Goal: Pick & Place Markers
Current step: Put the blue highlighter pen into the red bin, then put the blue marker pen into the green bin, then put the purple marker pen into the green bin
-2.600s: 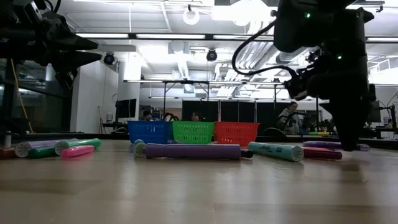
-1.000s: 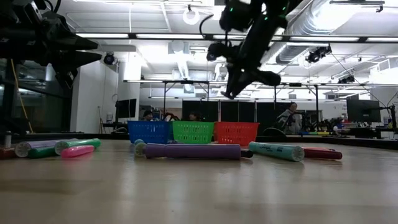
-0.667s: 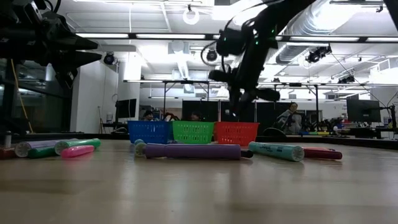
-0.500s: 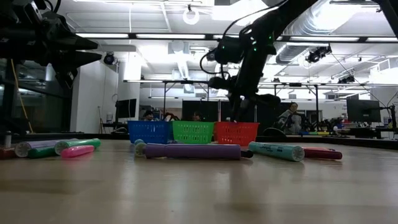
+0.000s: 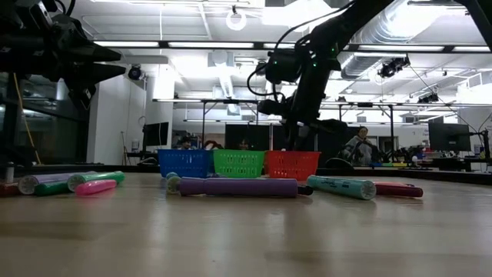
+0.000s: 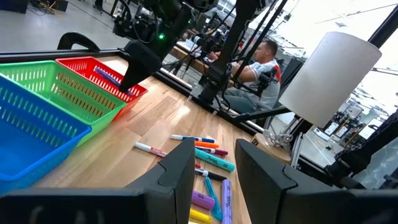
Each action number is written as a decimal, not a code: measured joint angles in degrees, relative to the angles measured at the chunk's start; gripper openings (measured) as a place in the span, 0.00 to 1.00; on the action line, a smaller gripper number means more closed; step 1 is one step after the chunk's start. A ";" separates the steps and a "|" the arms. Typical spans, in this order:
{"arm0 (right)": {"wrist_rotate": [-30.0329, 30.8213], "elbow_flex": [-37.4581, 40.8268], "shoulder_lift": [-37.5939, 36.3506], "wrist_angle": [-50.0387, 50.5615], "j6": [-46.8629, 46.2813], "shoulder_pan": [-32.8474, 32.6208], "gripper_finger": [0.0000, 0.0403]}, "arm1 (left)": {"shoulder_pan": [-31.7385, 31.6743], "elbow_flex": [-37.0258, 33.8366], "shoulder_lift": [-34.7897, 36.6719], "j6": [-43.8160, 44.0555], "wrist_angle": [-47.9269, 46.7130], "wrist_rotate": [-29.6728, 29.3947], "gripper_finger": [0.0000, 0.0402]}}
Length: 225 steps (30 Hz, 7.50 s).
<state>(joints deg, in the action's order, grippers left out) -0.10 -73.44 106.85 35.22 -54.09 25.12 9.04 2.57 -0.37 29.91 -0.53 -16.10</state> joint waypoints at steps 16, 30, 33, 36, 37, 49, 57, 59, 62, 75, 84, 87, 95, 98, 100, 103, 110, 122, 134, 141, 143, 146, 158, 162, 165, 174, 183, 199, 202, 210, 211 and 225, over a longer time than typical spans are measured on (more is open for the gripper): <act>0.50 0.01 -0.02 -1.89 0.32 -0.44 0.32 | 0.00 0.00 -0.01 0.00 -0.01 -0.02 0.29; 3.80 0.01 -7.18 -3.24 2.02 -4.37 0.42 | -0.01 0.02 0.00 -0.01 -0.01 -0.01 0.29; 3.96 0.01 -9.31 -1.87 3.60 -6.54 0.40 | -0.01 0.01 0.01 -0.01 -0.01 0.00 0.29; 3.90 0.01 -11.15 0.00 4.87 -9.35 0.39 | 0.00 0.02 0.01 -0.02 -0.01 -0.02 0.29; 4.02 0.01 -11.83 0.44 5.27 -10.44 0.39 | -0.02 0.02 -0.01 -0.02 0.01 0.00 0.29; 4.65 0.01 -14.12 4.72 5.23 -22.69 0.39 | 0.00 0.00 0.01 -0.02 -0.01 -0.02 0.29; 7.26 0.08 -14.12 6.58 3.53 -28.70 0.36 | 0.00 0.02 0.01 -0.02 -0.01 -0.02 0.29; 7.58 0.23 -14.08 7.81 2.09 -29.67 0.36 | -0.01 0.01 0.01 -0.01 -0.01 -0.01 0.29; 7.69 0.24 -14.08 10.76 -0.31 -30.53 0.36 | 0.00 0.01 0.00 0.00 -0.01 0.00 0.29; 7.26 0.25 -9.54 19.76 -2.29 -30.77 0.36 | -0.02 0.02 0.00 -0.02 0.00 -0.02 0.29; 3.22 0.25 -3.56 19.75 0.58 -28.45 0.36 | 0.00 0.01 0.01 -0.01 -0.01 -0.01 0.29; 2.73 0.25 -2.28 19.56 0.70 -27.23 0.36 | -0.02 0.00 0.01 -0.02 -0.01 0.00 0.29; 0.79 0.23 1.53 18.58 6.64 -24.90 0.37 | 0.00 0.02 -0.01 0.00 -0.01 0.00 0.29; 0.75 0.23 2.89 18.81 8.51 -24.22 0.37 | -0.01 0.01 0.00 -0.02 -0.01 -0.02 0.29; 0.74 0.23 3.45 18.65 9.38 -23.75 0.37 | -0.01 0.00 0.00 -0.01 -0.01 0.00 0.29; 0.76 0.21 4.07 18.62 9.99 -23.36 0.38 | 0.00 0.02 -0.01 -0.02 -0.01 0.00 0.29; 1.88 0.21 4.22 18.45 11.31 -23.21 0.37 | -0.01 0.00 0.01 -0.02 -0.01 -0.01 0.29; 2.04 0.20 4.33 17.55 13.06 -23.21 0.35 | -0.01 0.01 -0.01 -0.01 -0.01 -0.01 0.29; -0.34 -0.11 7.92 16.01 13.67 -23.21 0.35 | 0.00 0.00 -0.01 -0.02 -0.01 0.00 0.29; -0.39 0.01 8.07 16.00 13.67 -23.21 0.32 | -0.01 0.02 -0.01 0.00 -0.01 -0.02 0.29; -0.44 0.04 8.09 15.96 13.65 -23.23 0.29 | -0.02 0.01 -0.01 -0.01 -0.01 0.00 0.29; -0.47 0.08 8.14 15.93 13.65 -23.26 0.25 | -0.01 0.02 0.00 0.00 -0.01 -0.01 0.29; -0.76 0.12 8.21 15.78 13.12 -23.23 0.10 | -0.02 0.02 0.01 -0.01 0.00 0.00 0.29; -0.76 0.12 8.20 15.80 12.21 -23.23 0.05 | -0.02 0.00 -0.01 0.00 -0.01 0.00 0.29; -1.16 0.12 8.20 15.83 12.05 -23.23 0.04 | -0.01 0.02 0.00 0.00 -0.01 -0.01 0.29; -2.44 -0.46 8.05 17.15 11.64 -23.12 0.04 | -0.01 0.02 0.00 -0.01 -0.01 0.00 0.29; -1.61 -4.48 8.33 23.26 13.00 -21.78 0.03 | 0.00 0.02 0.01 0.00 0.01 0.00 0.29; 1.18 -15.53 8.07 30.75 13.17 -18.45 0.03 | 0.00 0.00 -0.01 0.00 -0.01 -0.02 0.29; 1.77 -18.75 7.98 30.45 13.19 -17.34 0.03 | 0.00 0.00 0.01 -0.02 -0.01 0.00 0.29; 4.12 -25.79 7.91 26.97 13.12 -13.72 0.03 | -0.01 0.02 0.00 -0.01 -0.01 -0.01 0.29; 4.14 -26.31 7.91 25.70 13.11 -13.12 0.03 | -0.02 0.02 -0.01 -0.02 -0.01 0.00 0.29; 4.20 -27.00 8.52 8.71 9.81 -6.94 0.01 | 0.00 0.00 -0.01 -0.01 -0.01 -0.02 0.29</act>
<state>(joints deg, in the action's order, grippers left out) 4.10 -100.44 115.36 43.93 -44.29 18.18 9.04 2.57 -0.38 29.90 -0.54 -16.12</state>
